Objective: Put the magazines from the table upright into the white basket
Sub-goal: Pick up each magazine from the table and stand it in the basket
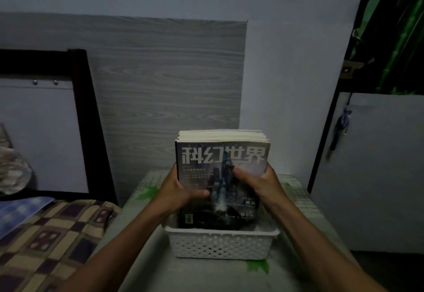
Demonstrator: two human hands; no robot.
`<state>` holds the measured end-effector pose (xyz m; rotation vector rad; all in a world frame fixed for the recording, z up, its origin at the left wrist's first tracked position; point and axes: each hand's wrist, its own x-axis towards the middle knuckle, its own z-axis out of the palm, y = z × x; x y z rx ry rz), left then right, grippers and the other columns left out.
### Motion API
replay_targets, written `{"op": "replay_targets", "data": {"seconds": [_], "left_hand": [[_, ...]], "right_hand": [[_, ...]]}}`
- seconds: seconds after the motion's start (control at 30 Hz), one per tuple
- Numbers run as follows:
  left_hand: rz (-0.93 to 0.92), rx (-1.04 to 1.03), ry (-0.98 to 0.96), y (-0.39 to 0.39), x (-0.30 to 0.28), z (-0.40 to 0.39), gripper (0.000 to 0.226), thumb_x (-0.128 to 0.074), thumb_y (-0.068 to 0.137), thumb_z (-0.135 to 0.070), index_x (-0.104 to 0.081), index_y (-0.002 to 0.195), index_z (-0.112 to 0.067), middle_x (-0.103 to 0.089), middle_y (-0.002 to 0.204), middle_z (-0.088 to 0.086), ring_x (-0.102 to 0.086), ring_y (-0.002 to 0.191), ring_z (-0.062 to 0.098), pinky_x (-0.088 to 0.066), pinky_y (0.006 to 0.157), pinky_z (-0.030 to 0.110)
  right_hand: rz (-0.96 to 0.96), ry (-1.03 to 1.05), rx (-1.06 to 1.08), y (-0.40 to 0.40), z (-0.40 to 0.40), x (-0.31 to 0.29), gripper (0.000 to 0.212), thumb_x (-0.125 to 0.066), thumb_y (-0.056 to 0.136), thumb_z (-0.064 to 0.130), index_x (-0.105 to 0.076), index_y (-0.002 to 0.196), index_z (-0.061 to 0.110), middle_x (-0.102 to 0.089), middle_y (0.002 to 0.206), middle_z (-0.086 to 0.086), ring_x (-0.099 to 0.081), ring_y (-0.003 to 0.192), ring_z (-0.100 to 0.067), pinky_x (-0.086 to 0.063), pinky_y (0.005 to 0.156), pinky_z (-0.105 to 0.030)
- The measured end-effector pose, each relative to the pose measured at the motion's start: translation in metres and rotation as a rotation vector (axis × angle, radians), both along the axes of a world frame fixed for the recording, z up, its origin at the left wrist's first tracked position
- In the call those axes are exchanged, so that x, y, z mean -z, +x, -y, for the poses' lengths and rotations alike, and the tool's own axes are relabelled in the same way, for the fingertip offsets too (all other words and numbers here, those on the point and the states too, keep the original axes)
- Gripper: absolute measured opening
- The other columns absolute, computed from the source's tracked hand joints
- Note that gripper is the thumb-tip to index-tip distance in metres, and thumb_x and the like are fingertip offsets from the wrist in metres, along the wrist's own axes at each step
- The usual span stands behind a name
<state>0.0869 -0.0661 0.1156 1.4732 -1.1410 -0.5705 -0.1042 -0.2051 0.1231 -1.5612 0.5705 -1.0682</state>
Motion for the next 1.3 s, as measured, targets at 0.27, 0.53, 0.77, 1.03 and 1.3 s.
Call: {"op": "replay_targets", "data": {"seconds": [0.27, 0.53, 0.77, 1.03, 1.3], "left_hand": [[0.043, 0.027, 0.052, 0.007, 0.002, 0.006, 0.095, -0.093, 0.055, -0.027, -0.041, 0.135, -0.026, -0.066, 0.123, -0.001, -0.065, 0.111, 0.012, -0.052, 0.097, 0.045], [0.113, -0.06, 0.161, -0.005, 0.004, -0.006, 0.088, -0.092, 0.056, -0.028, -0.047, 0.131, -0.02, -0.061, 0.129, 0.004, -0.06, 0.116, 0.023, -0.051, 0.097, 0.051], [-0.053, -0.393, 0.296, -0.009, 0.037, -0.022, 0.036, -0.084, 0.071, -0.028, -0.055, 0.093, -0.035, -0.063, 0.1, -0.004, -0.059, 0.081, 0.008, -0.053, 0.085, 0.039], [-0.092, -0.502, 0.243, 0.013, 0.034, 0.015, 0.043, -0.078, 0.079, -0.027, -0.064, 0.118, -0.014, -0.068, 0.106, 0.003, -0.064, 0.087, 0.021, -0.055, 0.078, 0.039], [-0.089, -0.542, 0.206, 0.071, 0.027, 0.096, 0.042, -0.078, 0.079, -0.026, -0.066, 0.116, -0.011, -0.07, 0.11, 0.012, -0.064, 0.092, 0.026, -0.054, 0.089, 0.043]], "right_hand": [[-0.042, 0.019, -0.041, 0.001, 0.02, 0.005, 0.087, -0.091, 0.047, 0.043, -0.058, 0.124, 0.02, -0.07, 0.118, -0.005, -0.069, 0.103, -0.02, -0.059, 0.085, -0.035], [-0.259, -0.094, -0.154, -0.022, 0.02, 0.019, 0.089, -0.089, 0.058, 0.027, -0.047, 0.136, 0.02, -0.067, 0.123, 0.002, -0.067, 0.105, -0.006, -0.056, 0.083, -0.021], [-0.211, -0.078, -0.172, -0.02, 0.019, 0.02, 0.084, -0.089, 0.06, 0.034, -0.049, 0.133, 0.024, -0.071, 0.118, 0.008, -0.067, 0.108, -0.011, -0.056, 0.081, -0.023], [-0.181, -0.076, -0.123, 0.011, 0.049, 0.014, 0.077, -0.084, 0.067, 0.013, -0.047, 0.134, 0.017, -0.066, 0.124, -0.002, -0.068, 0.106, -0.011, -0.057, 0.084, -0.026], [-0.228, -0.132, -0.107, 0.074, 0.127, 0.004, 0.074, -0.082, 0.072, 0.009, -0.046, 0.137, 0.015, -0.065, 0.125, -0.005, -0.066, 0.11, -0.016, -0.057, 0.087, -0.028]]}}
